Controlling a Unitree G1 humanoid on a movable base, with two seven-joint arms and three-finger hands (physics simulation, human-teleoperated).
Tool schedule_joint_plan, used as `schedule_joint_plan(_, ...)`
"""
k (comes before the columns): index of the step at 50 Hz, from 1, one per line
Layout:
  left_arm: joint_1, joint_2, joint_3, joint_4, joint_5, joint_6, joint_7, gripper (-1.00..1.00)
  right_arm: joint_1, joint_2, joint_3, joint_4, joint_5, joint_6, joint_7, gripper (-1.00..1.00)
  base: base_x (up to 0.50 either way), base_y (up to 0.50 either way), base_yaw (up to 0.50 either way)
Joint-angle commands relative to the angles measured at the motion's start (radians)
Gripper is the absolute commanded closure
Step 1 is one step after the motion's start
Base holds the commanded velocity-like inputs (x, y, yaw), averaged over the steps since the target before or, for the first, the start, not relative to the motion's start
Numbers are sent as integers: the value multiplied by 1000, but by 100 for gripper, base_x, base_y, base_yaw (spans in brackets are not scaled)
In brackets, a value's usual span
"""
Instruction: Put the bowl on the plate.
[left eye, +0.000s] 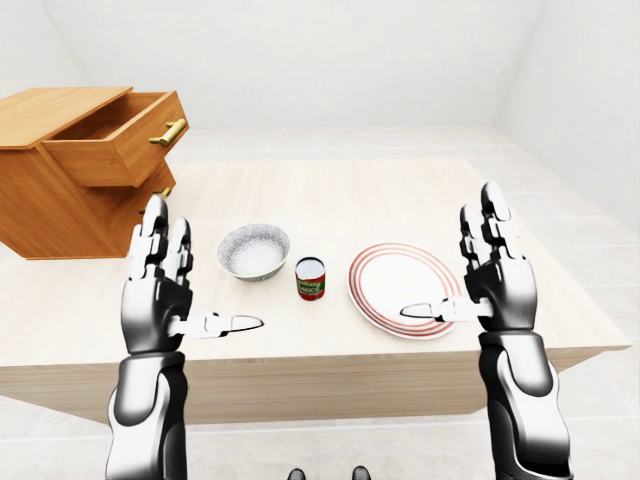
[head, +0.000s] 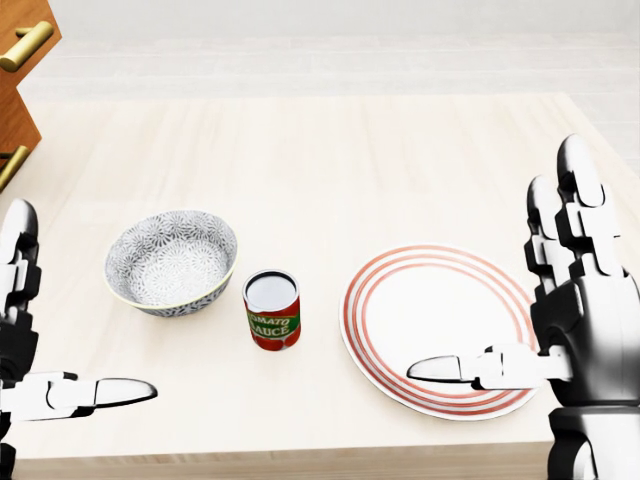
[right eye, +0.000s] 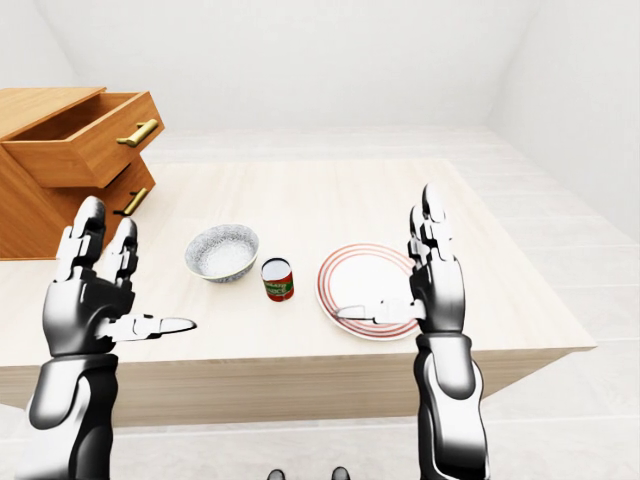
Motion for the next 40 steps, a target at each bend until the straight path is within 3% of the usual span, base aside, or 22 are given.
schedule_joint_plan(1, -6, 17, 61, -54, -60, 0, -29, -100, -13, -5, -23, -19, 9, 0, 3, -100, 0, 0, 0)
schedule_joint_plan(7, -4, 15, 70, -57, -45, 0, -31, -100, -11, -9, -17, -26, -3, 0, 4, -100, 0, 0, 0)
schedule_joint_plan(19, -6, 15, 69, -48, -40, 0, -39, -100, -28, -7, -7, -31, -39, 0, -7, -100, 40, -1, 0)
schedule_joint_plan(30, -13, 14, 51, -38, -13, 0, -42, -100, -33, -10, -19, -10, -31, 0, -4, -100, 1, 0, 0)
schedule_joint_plan(40, -7, 14, 54, -63, -7, 0, -41, -100, -32, -13, -23, -28, -27, 0, -2, -100, 0, -42, 0)
